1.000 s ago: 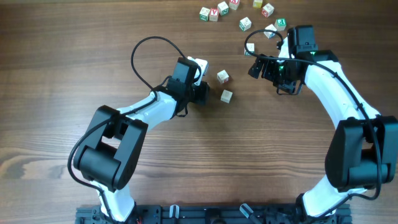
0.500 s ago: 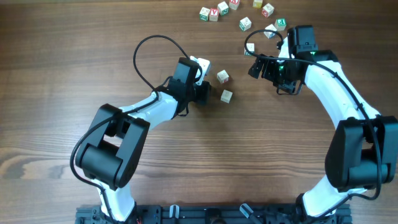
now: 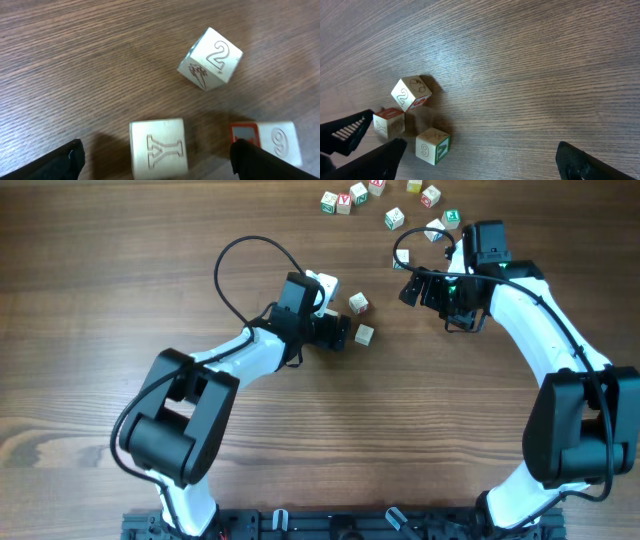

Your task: Form a circle

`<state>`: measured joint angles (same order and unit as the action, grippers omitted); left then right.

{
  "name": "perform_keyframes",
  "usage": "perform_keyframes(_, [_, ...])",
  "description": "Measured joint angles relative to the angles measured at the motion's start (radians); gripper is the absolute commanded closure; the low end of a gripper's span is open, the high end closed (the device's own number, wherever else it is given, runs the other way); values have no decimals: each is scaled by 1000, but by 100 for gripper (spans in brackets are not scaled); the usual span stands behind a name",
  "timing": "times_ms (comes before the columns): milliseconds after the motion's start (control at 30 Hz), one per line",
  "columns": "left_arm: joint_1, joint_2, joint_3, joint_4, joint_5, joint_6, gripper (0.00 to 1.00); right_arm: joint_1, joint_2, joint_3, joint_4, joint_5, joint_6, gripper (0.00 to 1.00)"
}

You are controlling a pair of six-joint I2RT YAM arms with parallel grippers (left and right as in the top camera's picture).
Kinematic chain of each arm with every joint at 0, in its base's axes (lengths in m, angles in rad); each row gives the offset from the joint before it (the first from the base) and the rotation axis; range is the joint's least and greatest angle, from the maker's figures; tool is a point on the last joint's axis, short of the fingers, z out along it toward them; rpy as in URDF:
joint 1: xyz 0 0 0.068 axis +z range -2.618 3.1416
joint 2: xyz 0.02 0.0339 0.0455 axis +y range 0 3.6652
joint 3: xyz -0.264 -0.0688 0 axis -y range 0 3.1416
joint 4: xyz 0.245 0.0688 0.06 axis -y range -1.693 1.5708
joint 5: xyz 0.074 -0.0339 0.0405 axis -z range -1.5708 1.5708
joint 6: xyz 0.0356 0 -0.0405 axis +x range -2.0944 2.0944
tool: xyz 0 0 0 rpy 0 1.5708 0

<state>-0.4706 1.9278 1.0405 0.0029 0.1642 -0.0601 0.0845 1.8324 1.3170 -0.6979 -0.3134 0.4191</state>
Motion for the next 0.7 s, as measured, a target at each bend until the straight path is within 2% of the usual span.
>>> perform_keyframes(233, [0, -131, -2, -121, -66, -4, 0, 0, 0, 0, 0, 0, 0, 1])
perform_keyframes(300, [5, -164, -2, -182, -101, -38, 0, 0, 0, 0, 2, 0, 0, 1])
perform_keyframes(433, [71, -232, -3, -294, -138, -177, 0, 29, 0, 0, 45, 29, -58, 1])
perform_keyframes(533, [161, -281, -4, -336, -160, -288, 0, 109, 0, -3, 126, 95, -143, 1])
perform_keyframes(700, [261, -311, -4, -355, -160, -486, 0, 239, 21, -4, 299, 140, -258, 8])
